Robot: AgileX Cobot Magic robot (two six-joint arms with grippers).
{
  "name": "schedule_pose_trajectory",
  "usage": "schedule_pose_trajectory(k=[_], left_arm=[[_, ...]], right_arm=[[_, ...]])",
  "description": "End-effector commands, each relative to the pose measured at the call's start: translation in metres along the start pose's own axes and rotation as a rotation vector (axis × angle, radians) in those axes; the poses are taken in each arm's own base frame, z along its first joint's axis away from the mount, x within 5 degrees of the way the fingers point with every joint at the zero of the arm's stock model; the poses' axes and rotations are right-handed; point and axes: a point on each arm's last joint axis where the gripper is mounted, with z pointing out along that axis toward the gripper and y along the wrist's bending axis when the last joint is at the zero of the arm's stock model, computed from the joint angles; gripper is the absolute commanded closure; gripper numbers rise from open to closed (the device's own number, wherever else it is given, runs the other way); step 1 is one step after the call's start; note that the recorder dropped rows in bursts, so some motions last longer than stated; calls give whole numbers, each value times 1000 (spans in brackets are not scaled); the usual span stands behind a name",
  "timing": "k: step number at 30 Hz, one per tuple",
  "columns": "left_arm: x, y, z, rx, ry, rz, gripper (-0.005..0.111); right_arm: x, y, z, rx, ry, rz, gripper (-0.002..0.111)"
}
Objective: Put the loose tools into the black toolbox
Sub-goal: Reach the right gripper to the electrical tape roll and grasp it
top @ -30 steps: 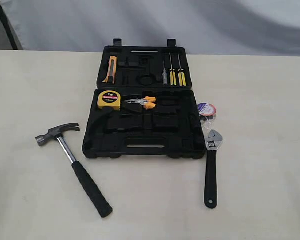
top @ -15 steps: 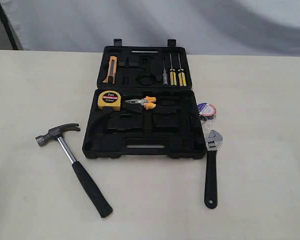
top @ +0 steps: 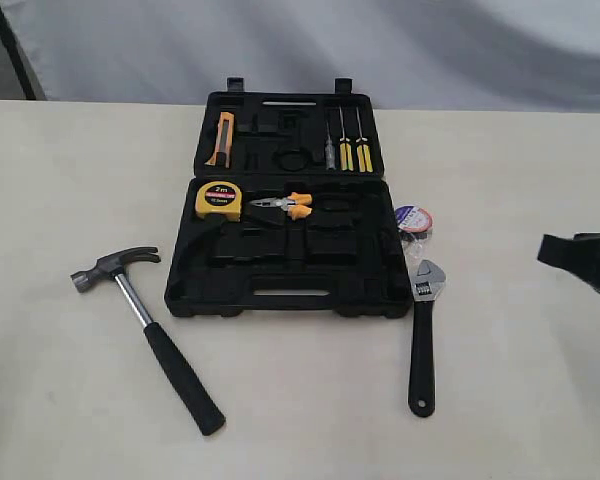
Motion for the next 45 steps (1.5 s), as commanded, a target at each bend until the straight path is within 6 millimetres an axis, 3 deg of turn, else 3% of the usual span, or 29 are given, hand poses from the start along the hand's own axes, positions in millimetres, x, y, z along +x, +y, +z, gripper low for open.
schedule_pose_trajectory(k=[1, 4, 8, 14, 23, 29, 45], left_arm=[[2, 0, -1, 14, -7, -22, 105], [2, 0, -1, 14, -7, -22, 105], [2, 0, -1, 14, -7, -22, 105], [2, 0, -1, 14, -7, -22, 105], [2, 0, -1, 14, -7, -22, 105], [2, 0, -1, 14, -7, -22, 105], [2, 0, -1, 14, -7, -22, 105]], right_arm=[[-18, 3, 45, 28, 102, -1, 89], [-31, 8, 73, 36, 172, -25, 66], [-48, 24, 109, 5, 252, -166, 48], [-59, 62, 158, -66, 406, -341, 45], [-55, 66, 219, -43, 559, -405, 40], [-56, 64, 235, -42, 556, -464, 22], [-49, 62, 254, -63, 525, -522, 22]])
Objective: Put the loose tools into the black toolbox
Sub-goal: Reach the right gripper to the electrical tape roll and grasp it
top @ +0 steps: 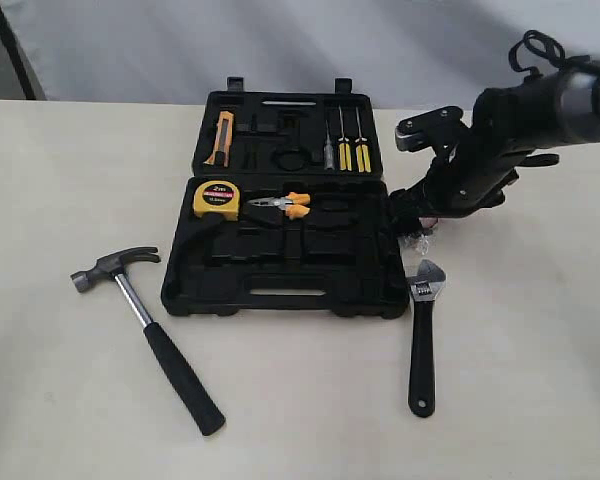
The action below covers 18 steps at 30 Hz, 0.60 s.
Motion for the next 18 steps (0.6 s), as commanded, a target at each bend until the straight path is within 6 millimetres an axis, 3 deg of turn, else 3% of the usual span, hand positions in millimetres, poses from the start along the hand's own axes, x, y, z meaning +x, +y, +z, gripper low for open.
schedule_pose_trajectory(k=[1, 4, 10, 14, 18], left_arm=[[2, 0, -1, 14, -7, -22, 105], [2, 0, -1, 14, -7, -22, 105], [2, 0, -1, 14, -7, -22, 105], [2, 0, -1, 14, -7, -22, 105], [2, 0, -1, 14, -7, -22, 105]], right_arm=[[-7, -3, 1, 4, -29, -19, 25], [-8, -3, 1, 6, -44, -19, 46], [-9, -3, 1, 7, -46, -19, 107], [-13, -4, -10, 11, -68, -16, 108], [-21, -6, -45, 17, -99, -14, 109]])
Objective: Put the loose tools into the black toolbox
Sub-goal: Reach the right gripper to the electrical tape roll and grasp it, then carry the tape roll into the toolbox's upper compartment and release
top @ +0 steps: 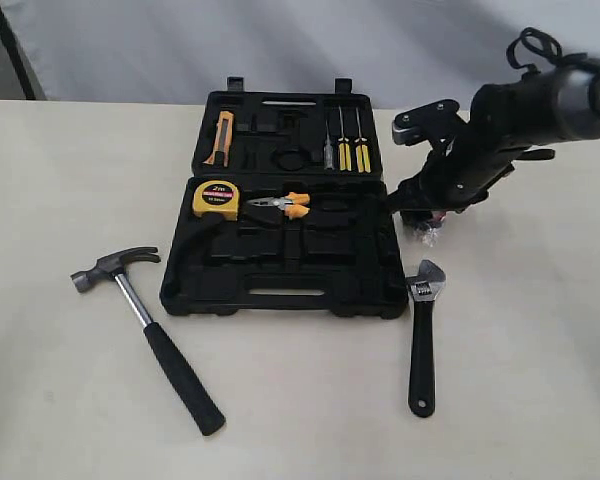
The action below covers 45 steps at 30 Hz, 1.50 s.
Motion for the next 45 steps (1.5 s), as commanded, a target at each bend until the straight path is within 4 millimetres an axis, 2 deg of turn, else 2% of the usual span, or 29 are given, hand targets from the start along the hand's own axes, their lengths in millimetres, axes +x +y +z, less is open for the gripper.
schedule_pose_trajectory(k=[1, 6, 8, 10, 15, 18, 22, 26, 30, 34, 40, 45], left_arm=[[2, 0, -1, 14, -7, -22, 105], [2, 0, -1, 14, -7, -22, 105], [2, 0, -1, 14, -7, -22, 105], [2, 0, -1, 14, -7, -22, 105], [2, 0, -1, 14, -7, -22, 105], [2, 0, -1, 14, -7, -22, 105], [2, 0, -1, 14, -7, -22, 105], [2, 0, -1, 14, -7, -22, 105], [2, 0, -1, 14, -7, -22, 105], [2, 0, -1, 14, -7, -22, 105], [2, 0, -1, 14, -7, -22, 105], [2, 0, -1, 14, -7, -22, 105]], right_arm=[[-17, -5, -49, 17, -77, 9, 109], [-43, -1, -97, 3, -326, 152, 109], [-53, 11, -104, -3, -418, 126, 109], [-61, 27, -104, -26, -436, 94, 109], [-86, 77, -81, -87, -444, -29, 109], [-99, 91, -55, -109, -400, -35, 109], [-114, 94, -33, -153, -348, 34, 109], [-119, 97, -18, -162, -276, 7, 109], [-123, 96, -10, -156, -251, -76, 109], [-125, 89, -1, -172, -252, -80, 109], [-123, 87, 16, -327, -290, -93, 109], [-125, 86, 25, -300, -332, -113, 109]])
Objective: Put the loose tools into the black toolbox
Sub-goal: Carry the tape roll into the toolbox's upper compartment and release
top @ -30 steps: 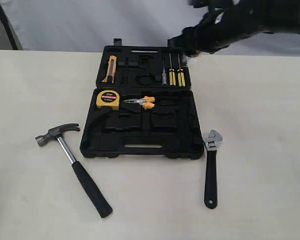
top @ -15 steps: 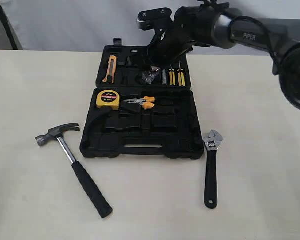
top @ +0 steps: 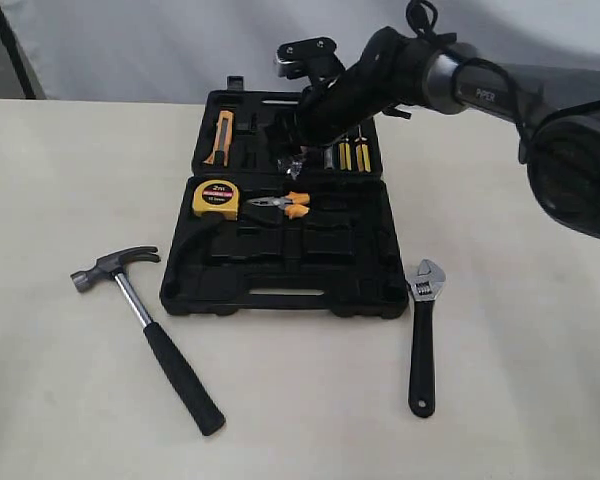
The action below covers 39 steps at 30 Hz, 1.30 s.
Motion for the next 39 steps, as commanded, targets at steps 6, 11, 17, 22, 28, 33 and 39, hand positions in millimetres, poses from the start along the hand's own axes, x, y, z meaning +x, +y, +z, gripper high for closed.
schedule_pose_trajectory(k=[6, 11, 17, 22, 28, 33, 39], left_arm=[[2, 0, -1, 14, -7, -22, 105], [2, 0, -1, 14, -7, -22, 105], [2, 0, -1, 14, -7, -22, 105], [2, 0, -1, 14, -7, -22, 105], [2, 0, -1, 14, -7, -22, 105], [2, 0, -1, 14, -7, -22, 105], [2, 0, -1, 14, -7, -22, 105]], right_arm=[[-1, -9, 8, 54, -69, -49, 109], [4, -10, 15, 57, -61, -45, 108], [6, -11, 18, 65, -54, -56, 91], [11, -15, 22, 64, -44, -4, 65], [11, -18, 21, 69, -48, 44, 52], [12, -20, 20, 69, -39, 46, 26], [2, -14, 11, 52, -40, 13, 12]])
